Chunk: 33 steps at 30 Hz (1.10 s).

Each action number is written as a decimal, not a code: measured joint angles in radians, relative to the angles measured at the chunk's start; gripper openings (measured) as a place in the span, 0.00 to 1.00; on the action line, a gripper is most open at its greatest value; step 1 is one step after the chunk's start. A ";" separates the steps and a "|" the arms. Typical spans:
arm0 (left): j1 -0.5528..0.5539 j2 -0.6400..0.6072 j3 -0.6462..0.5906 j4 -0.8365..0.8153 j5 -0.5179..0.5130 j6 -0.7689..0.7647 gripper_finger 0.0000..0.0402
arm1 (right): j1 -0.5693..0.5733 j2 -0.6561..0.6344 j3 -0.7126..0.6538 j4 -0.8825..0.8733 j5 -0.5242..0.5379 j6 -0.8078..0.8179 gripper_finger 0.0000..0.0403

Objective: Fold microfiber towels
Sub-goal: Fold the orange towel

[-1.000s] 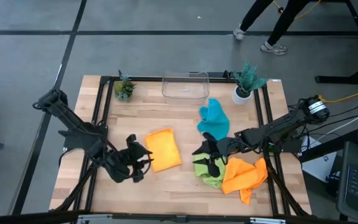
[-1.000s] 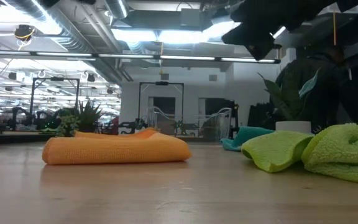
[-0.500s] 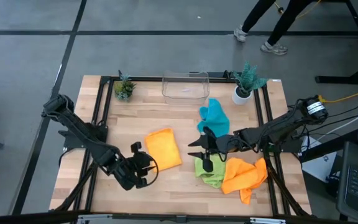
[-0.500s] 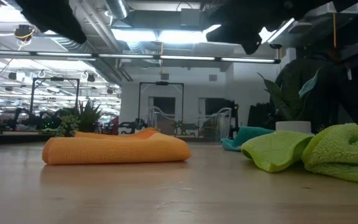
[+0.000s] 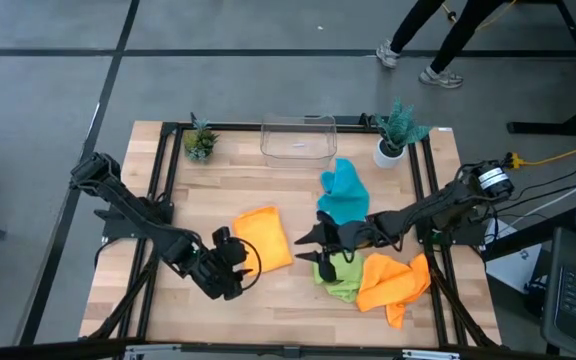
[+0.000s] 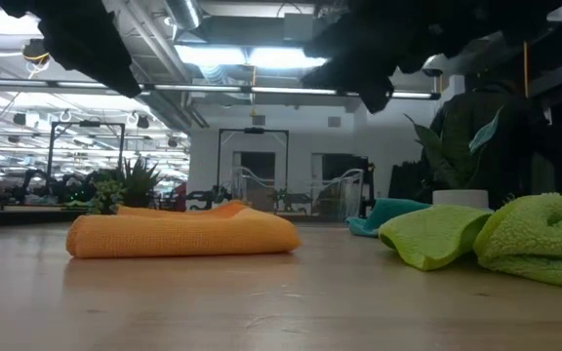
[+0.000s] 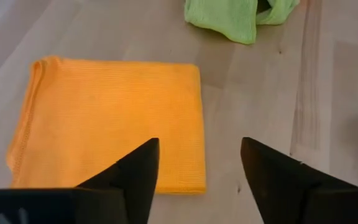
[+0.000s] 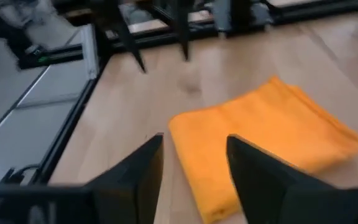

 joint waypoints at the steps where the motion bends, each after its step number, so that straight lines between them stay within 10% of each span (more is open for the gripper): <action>1: 0.000 0.000 0.000 0.002 0.000 0.000 0.57 | 0.000 0.000 0.000 0.014 0.000 -0.023 0.44; 19: -0.031 0.000 0.000 0.012 -0.008 -0.003 0.57 | -0.084 0.129 0.173 -0.097 -0.053 0.056 0.71; 33: -0.056 0.040 -0.133 0.158 -0.027 0.005 0.57 | -0.043 0.273 0.182 -0.096 -0.184 -0.095 0.72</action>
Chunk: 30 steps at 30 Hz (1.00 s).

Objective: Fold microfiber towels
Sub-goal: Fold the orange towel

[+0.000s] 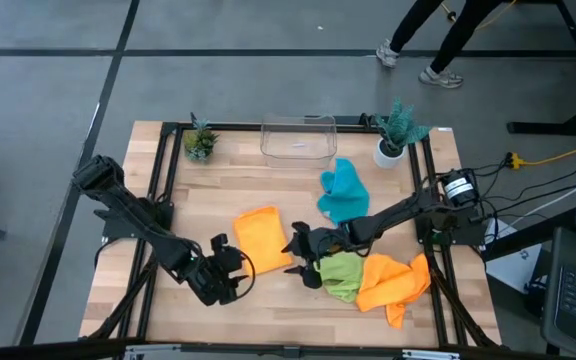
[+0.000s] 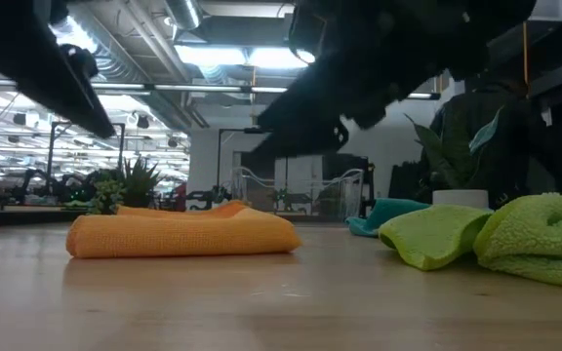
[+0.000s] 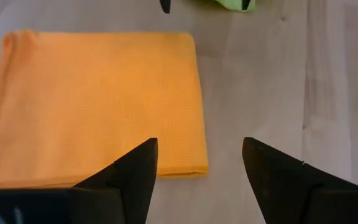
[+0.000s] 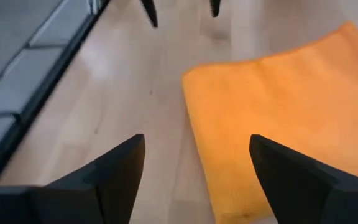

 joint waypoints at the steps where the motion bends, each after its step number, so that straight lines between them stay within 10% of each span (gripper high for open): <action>1: 0.002 0.010 -0.003 0.016 0.000 0.001 0.57 | 0.001 0.009 0.000 0.000 0.000 -0.012 0.72; 30: 0.032 0.265 -0.003 0.163 0.066 0.047 0.57 | -0.012 0.124 0.065 -0.158 0.054 -0.158 0.72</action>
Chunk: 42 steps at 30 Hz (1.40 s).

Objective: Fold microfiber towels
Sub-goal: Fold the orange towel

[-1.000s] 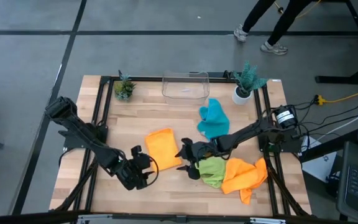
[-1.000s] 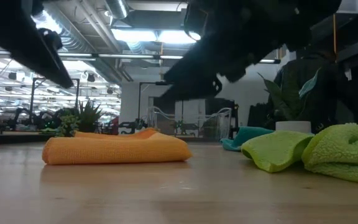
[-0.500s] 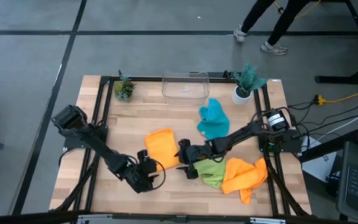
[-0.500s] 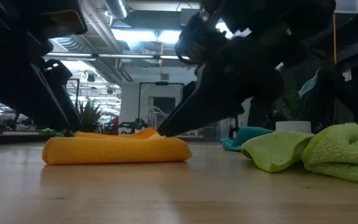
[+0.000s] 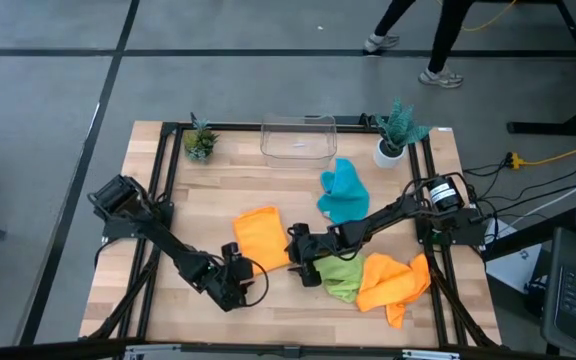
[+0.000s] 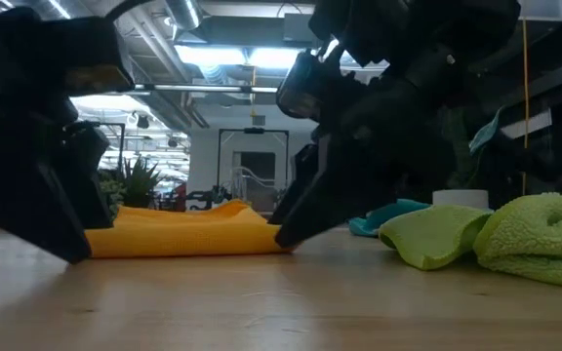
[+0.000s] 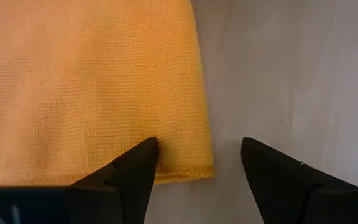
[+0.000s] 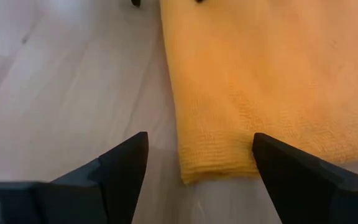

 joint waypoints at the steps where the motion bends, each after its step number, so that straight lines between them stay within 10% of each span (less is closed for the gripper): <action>1: 0.000 0.003 0.000 0.001 0.002 -0.001 0.57 | 0.000 0.000 0.000 0.000 0.000 0.000 0.72; 21: 0.000 0.011 0.002 -0.002 0.010 -0.026 0.49 | 0.005 0.043 0.005 0.004 0.045 0.027 0.69; 42: -0.010 0.010 0.000 -0.026 -0.003 -0.114 0.02 | 0.005 0.045 0.002 -0.013 -0.002 0.282 0.03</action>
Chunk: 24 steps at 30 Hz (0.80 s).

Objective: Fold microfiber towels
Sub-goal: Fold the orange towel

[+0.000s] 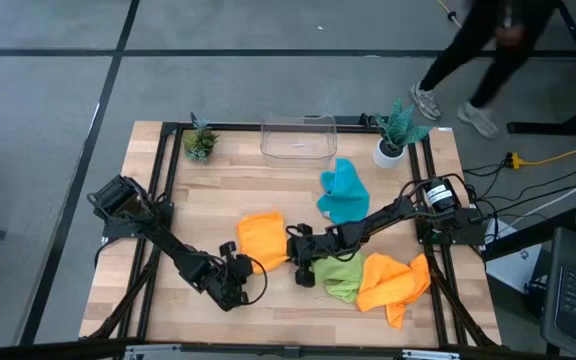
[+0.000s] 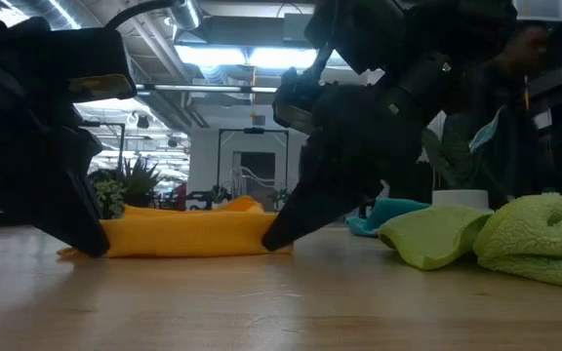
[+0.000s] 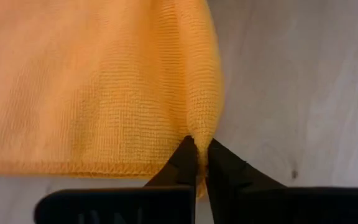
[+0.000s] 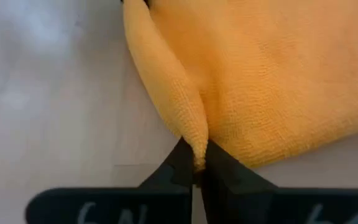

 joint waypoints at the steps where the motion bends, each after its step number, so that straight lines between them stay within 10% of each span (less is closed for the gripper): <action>1: -0.002 -0.002 0.000 0.004 0.003 -0.015 0.01 | 0.000 0.000 0.000 0.002 -0.013 0.030 0.03; 12: -0.007 -0.126 -0.003 0.063 0.249 -0.117 0.00 | 0.003 0.010 0.254 -0.322 -0.242 0.246 0.02; 24: -0.031 -0.306 -0.001 0.057 0.206 -0.113 0.00 | 0.034 0.005 0.565 -0.670 -0.204 0.161 0.02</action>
